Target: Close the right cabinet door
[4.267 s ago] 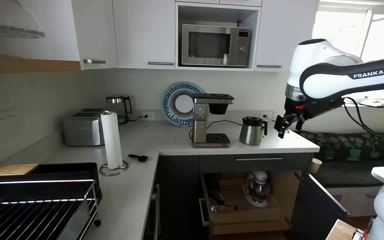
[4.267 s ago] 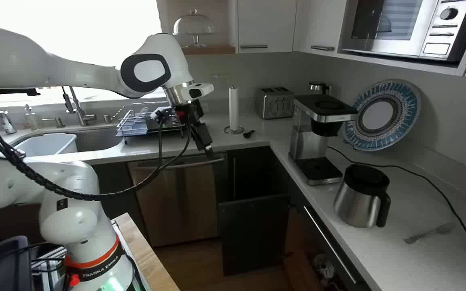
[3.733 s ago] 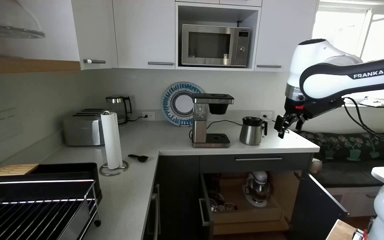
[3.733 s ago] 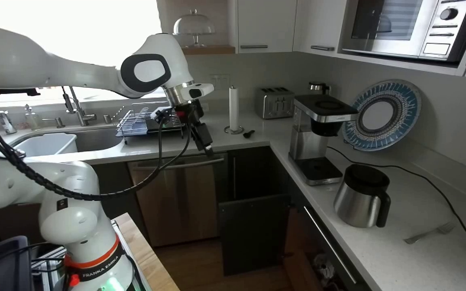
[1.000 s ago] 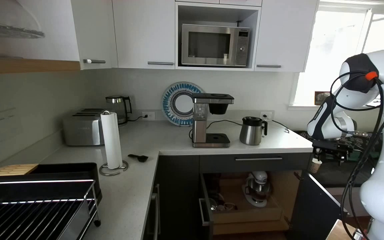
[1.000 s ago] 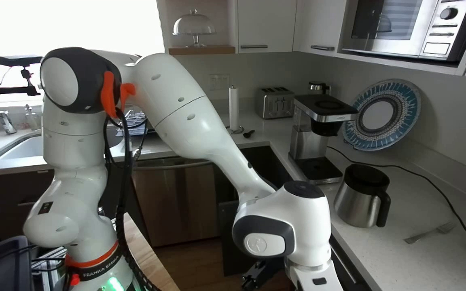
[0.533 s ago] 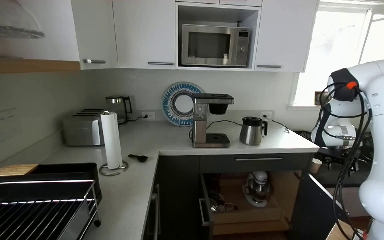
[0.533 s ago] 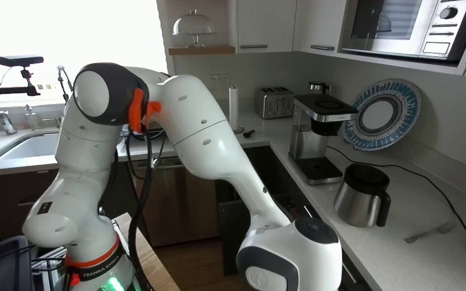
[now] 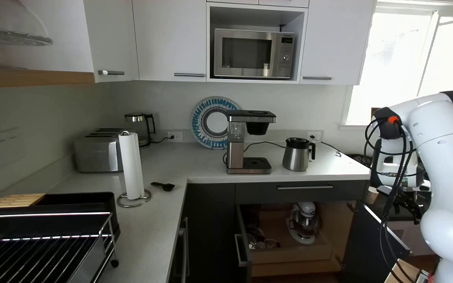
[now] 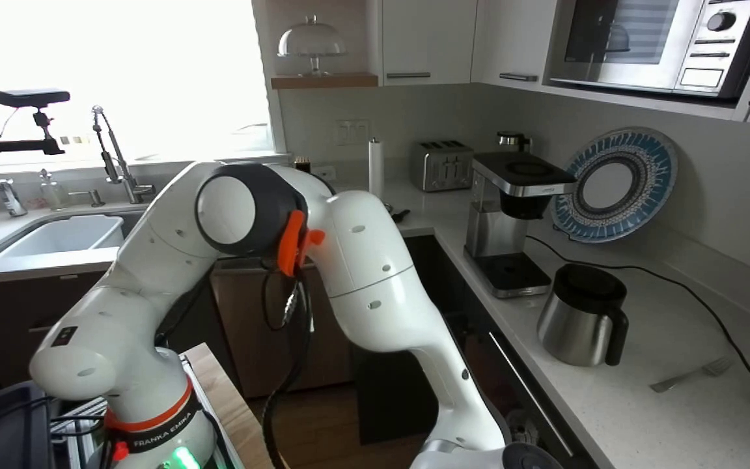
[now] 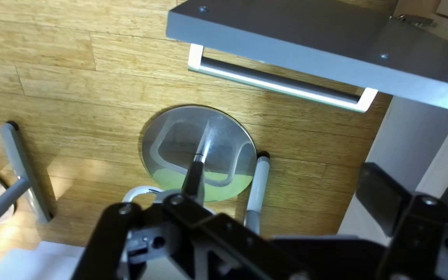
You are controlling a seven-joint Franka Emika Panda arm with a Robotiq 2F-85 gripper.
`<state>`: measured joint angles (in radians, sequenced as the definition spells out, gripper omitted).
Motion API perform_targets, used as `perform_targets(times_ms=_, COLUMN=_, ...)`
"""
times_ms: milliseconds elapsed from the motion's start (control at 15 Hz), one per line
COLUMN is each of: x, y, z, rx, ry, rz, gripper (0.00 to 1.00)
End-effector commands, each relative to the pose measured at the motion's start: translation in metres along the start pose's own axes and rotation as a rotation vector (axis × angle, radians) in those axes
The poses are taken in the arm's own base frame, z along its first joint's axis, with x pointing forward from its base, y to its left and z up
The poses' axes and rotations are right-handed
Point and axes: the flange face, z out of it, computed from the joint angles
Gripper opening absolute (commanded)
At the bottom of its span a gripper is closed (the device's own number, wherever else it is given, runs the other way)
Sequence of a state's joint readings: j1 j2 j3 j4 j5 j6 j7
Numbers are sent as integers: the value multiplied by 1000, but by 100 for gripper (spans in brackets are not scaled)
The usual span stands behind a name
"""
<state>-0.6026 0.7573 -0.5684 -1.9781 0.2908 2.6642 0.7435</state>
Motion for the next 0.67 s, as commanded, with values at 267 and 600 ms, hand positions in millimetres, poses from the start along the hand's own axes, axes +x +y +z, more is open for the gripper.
perform_targets(times_ms=267, x=7, y=-26, z=65, rx=64, ry=-31, rz=221, gripper=100)
perform_targets(times_ms=600, x=10, y=-35, z=83, rx=66, ry=-60, rz=234, gripper=100)
